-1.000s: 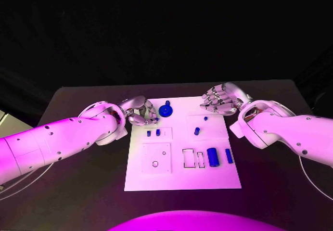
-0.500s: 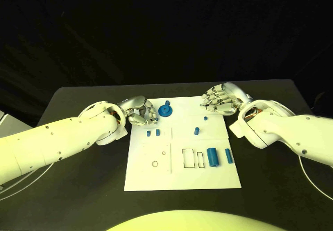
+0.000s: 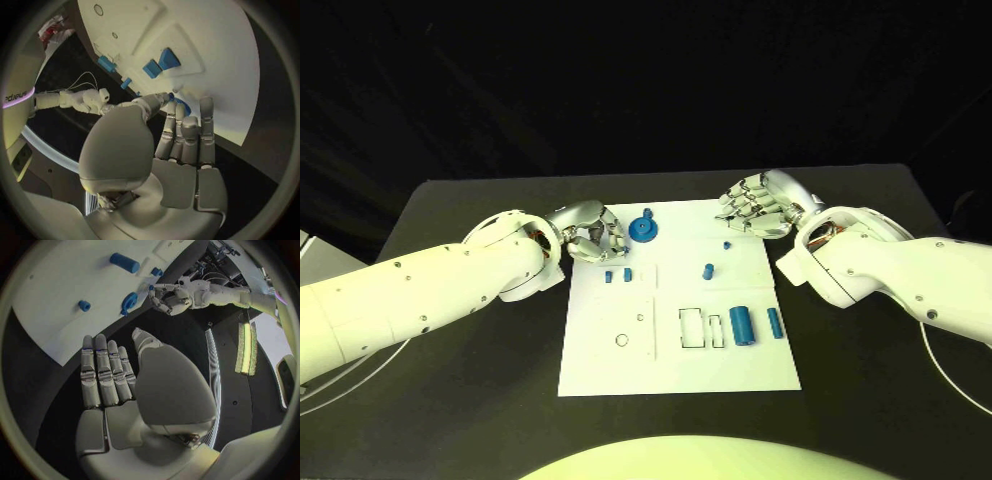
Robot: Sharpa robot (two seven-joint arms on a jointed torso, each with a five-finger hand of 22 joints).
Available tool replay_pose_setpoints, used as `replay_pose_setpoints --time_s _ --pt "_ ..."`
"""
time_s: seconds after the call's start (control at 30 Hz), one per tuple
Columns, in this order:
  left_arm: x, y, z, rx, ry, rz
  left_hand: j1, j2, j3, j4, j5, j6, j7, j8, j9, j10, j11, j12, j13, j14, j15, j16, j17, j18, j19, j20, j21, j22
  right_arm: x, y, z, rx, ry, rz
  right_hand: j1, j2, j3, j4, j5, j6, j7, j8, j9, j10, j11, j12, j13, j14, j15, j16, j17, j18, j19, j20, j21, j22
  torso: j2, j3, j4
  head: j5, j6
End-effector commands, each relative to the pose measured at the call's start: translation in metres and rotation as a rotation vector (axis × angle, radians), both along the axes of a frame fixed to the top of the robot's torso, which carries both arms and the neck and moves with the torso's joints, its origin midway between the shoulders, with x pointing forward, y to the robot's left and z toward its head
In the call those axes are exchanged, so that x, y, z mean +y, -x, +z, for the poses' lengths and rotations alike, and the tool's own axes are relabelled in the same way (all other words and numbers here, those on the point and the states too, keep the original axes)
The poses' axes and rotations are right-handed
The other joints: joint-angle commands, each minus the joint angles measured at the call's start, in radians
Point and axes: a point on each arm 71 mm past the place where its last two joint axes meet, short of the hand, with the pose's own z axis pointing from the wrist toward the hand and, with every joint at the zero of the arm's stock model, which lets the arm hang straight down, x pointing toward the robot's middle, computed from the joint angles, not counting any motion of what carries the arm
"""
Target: Assemble the parts on the task board
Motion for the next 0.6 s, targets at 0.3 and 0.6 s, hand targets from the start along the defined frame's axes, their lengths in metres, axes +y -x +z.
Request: replay_pose_setpoints --time_s 0.3,0.6 --pt "-0.0024 0.0017 -0.0022 0.014 -0.027 -0.020 0.013 -0.001 0.000 -0.011 0.003 -0.003 0.002 -0.005 0.000 -0.007 0.000 0.008 0.003 -0.006 0.000 0.007 0.002 0.013 -0.006 -0.002 -0.005 0.001 0.0013 0.0007 0.0008 -0.012 -0.001 0.013 -0.010 -0.001 0.007 -0.001 0.005 0.005 0.011 -0.006 -0.002 0.005 0.003 -0.006 -0.001 0.001 0.005 -0.002 -0.001 0.014 0.005 0.003 -0.001 -0.001 0.000 0.0000 0.0005 0.000 0.000" --pt "-0.0015 0.0009 -0.0027 0.013 -0.035 -0.014 0.014 0.000 0.001 -0.012 0.003 -0.003 0.003 -0.005 0.000 -0.007 0.000 0.009 0.003 -0.006 0.000 0.008 0.002 0.013 -0.006 -0.002 -0.005 0.002 0.0012 0.0006 0.0008 -0.012 -0.001 0.013 -0.010 -0.001 0.007 -0.001 0.005 0.005 0.011 -0.006 -0.002 0.005 0.003 -0.006 -0.001 0.001 0.005 -0.002 -0.001 0.014 0.005 0.003 -0.001 -0.001 0.000 0.0006 -0.0007 0.000 0.001"
